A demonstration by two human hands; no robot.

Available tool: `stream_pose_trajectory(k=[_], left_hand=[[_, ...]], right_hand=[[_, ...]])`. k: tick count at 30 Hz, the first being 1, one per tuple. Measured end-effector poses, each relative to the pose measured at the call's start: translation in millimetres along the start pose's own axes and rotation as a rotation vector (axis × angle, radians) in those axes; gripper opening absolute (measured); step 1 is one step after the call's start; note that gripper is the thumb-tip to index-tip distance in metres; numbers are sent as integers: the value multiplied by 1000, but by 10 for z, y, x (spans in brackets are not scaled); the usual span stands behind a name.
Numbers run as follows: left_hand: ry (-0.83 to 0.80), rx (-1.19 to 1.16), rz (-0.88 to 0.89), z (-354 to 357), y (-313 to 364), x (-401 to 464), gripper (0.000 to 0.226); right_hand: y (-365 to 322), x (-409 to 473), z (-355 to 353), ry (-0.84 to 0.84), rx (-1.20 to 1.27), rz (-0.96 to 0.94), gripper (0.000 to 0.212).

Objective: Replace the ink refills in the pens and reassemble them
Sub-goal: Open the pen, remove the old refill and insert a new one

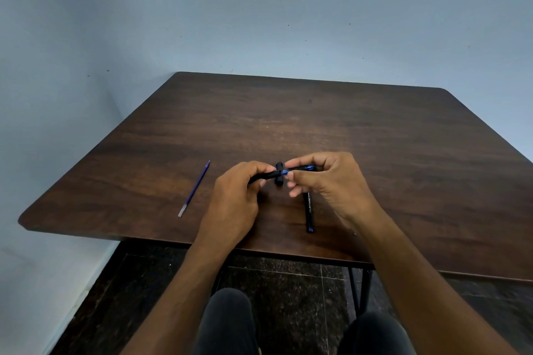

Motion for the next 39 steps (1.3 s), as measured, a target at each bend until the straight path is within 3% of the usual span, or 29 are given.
stream_pose_trajectory(k=[18, 24, 30, 39], left_hand=[[26, 15, 59, -25, 29, -19, 31], [43, 5, 93, -22, 49, -28, 32], [54, -10, 74, -40, 25, -38, 32], [44, 4, 56, -25, 4, -23, 33]], right_hand=[[70, -3, 88, -6, 68, 45, 10], [90, 4, 66, 8, -41, 55, 34], [60, 13, 67, -12, -61, 57, 42], [-82, -4, -29, -69, -161, -44, 15]])
Point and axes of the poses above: each hand's wrist, its own x-axis towards the middle knuckle, its own z-axis out of the palm, y = z × x, the point moved 8 cm from there along x, towards the middle knuckle, and after that the axes turned 14 degrees about -z, right-handed, at the moved point
